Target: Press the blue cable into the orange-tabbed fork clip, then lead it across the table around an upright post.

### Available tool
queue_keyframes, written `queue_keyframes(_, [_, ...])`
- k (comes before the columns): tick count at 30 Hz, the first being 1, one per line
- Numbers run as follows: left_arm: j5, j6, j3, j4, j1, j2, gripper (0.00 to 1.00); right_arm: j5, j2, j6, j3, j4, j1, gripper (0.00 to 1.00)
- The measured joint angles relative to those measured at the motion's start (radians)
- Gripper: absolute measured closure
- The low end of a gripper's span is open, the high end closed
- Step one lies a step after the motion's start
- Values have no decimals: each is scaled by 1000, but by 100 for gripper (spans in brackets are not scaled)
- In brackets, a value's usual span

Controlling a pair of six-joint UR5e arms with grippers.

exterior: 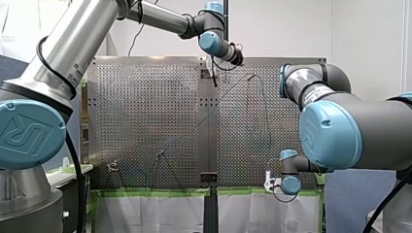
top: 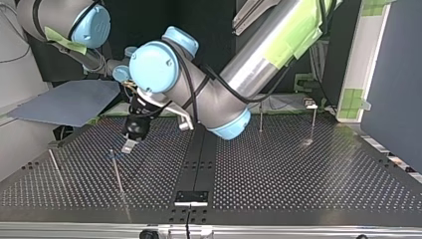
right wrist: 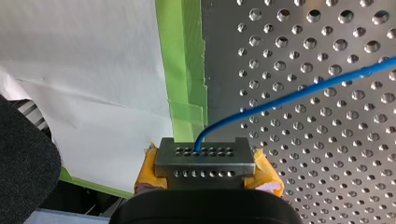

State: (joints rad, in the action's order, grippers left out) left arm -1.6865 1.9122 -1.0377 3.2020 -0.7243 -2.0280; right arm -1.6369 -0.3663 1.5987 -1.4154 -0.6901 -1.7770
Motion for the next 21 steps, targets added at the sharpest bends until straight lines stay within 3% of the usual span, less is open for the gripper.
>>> queue_keyframes(9, [75,92,48,10,-5,-55,0,0,0,0,4,1,-3,99])
queue_keyframes(21, [62,221,77,50,-13,-80,0,0,0,0,6,1,-5,99])
